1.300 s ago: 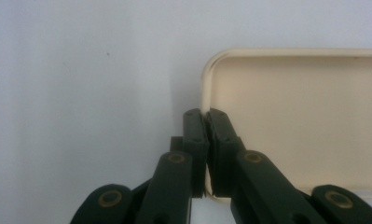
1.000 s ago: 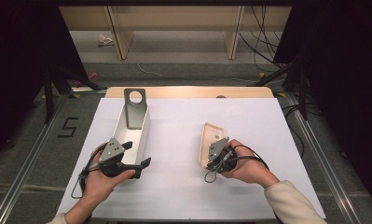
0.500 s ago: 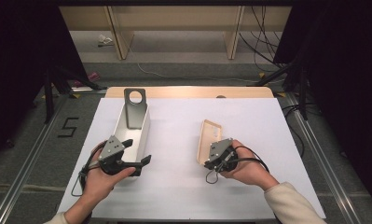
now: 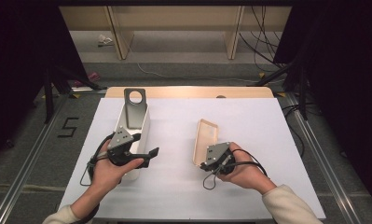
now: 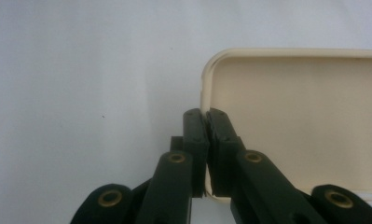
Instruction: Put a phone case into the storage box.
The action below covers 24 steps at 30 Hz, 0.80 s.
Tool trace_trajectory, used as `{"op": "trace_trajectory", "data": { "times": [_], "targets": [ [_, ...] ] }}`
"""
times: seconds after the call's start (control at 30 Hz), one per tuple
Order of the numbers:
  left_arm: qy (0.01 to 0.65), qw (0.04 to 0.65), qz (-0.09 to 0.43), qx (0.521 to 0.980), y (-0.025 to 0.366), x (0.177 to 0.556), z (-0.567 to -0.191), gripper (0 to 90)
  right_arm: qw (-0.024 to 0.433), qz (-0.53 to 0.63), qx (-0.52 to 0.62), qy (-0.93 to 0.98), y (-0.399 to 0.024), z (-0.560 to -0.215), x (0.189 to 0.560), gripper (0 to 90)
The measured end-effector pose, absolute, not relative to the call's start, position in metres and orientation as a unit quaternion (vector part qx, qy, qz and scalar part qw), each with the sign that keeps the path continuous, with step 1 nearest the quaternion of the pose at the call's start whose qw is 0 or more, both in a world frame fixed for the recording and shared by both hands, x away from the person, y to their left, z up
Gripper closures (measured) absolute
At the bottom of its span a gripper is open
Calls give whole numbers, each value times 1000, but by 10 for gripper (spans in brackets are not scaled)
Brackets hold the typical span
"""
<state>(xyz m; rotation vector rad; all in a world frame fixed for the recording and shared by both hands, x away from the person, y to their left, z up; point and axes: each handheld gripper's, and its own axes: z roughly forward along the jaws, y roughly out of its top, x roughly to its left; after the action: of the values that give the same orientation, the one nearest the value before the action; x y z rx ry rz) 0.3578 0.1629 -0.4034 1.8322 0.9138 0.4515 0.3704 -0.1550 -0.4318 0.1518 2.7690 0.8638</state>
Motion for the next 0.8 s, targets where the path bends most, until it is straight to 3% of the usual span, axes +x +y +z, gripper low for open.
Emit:
{"op": "trace_trajectory", "data": {
  "times": [0.43, 0.8],
  "targets": [
    [367, 483, 154, 780, 132, 391, -391, 161, 127, 310, 36, 941, -146, -429, 365, 880],
    [367, 453, 112, 805, 97, 419, -384, 254, 122, 317, 29, 940, -135, -427, 359, 881]
  ]
}}
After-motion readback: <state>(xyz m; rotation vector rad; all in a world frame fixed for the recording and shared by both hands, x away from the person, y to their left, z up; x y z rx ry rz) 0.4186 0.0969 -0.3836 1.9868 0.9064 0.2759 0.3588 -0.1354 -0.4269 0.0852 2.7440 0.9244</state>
